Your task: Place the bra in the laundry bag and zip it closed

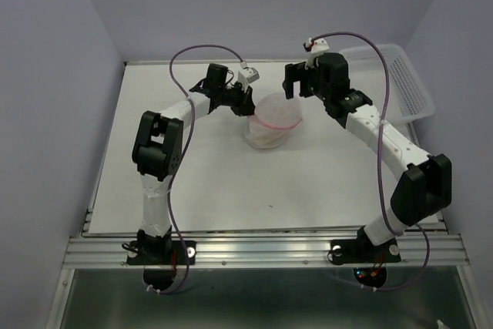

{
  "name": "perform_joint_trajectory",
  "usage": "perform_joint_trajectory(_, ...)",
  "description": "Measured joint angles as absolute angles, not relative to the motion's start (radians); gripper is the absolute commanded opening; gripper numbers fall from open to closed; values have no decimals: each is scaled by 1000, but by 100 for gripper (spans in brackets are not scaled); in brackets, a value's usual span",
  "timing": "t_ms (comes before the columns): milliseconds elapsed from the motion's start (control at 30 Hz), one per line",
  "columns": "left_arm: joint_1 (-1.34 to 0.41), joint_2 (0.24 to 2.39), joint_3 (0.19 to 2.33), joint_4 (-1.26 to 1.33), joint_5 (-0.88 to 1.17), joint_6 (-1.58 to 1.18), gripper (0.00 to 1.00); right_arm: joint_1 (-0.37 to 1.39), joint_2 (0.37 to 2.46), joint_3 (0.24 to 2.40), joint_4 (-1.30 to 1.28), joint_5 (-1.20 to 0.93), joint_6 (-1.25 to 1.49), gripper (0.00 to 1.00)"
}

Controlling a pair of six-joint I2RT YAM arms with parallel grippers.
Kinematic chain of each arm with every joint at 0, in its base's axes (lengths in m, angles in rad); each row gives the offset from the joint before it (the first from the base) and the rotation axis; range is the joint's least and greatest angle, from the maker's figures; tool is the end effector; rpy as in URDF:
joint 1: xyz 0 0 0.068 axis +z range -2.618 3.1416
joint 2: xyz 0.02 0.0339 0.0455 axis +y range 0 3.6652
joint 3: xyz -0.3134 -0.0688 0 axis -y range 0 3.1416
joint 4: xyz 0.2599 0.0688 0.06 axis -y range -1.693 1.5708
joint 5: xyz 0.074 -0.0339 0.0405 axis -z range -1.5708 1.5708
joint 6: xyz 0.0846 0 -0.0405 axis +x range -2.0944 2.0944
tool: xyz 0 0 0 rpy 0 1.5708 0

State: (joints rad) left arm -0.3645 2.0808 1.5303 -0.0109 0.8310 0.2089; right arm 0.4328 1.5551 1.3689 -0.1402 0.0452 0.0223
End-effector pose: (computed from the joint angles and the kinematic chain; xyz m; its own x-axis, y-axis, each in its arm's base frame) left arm 0.4793 -0.2497 0.2324 -0.3156 0.2701 -0.9097 0.9097 0.3588 -0.2091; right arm 0.3935 0.1776 0.3869 -0.2995 -0.1138 -0.9473 -0.3735 0.9276 0.0066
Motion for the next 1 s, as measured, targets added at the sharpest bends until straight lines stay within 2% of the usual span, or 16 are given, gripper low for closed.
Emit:
perform_joint_trajectory(233, -362, 2177, 1765, -252, 912, 468, 0, 247, 1702, 1445, -243, -257, 132, 100)
perform_joint_trajectory(400, -363, 2181, 1782, -352, 939, 569, 0, 200, 1825, 1449, -302, -448, 147, 100)
perform_joint_trajectory(600, -360, 2187, 1804, -427, 947, 652, 0, 198, 1893, 1464, -334, -568, 136, 99)
perform_joint_trajectory(700, -358, 2191, 1817, -446, 948, 673, 0, 196, 1914, 1480, -336, -618, 131, 97)
perform_joint_trajectory(1000, -356, 2239, 1902, -482, 956, 697, 0, 189, 1952, 1485, -338, -831, 94, 80)
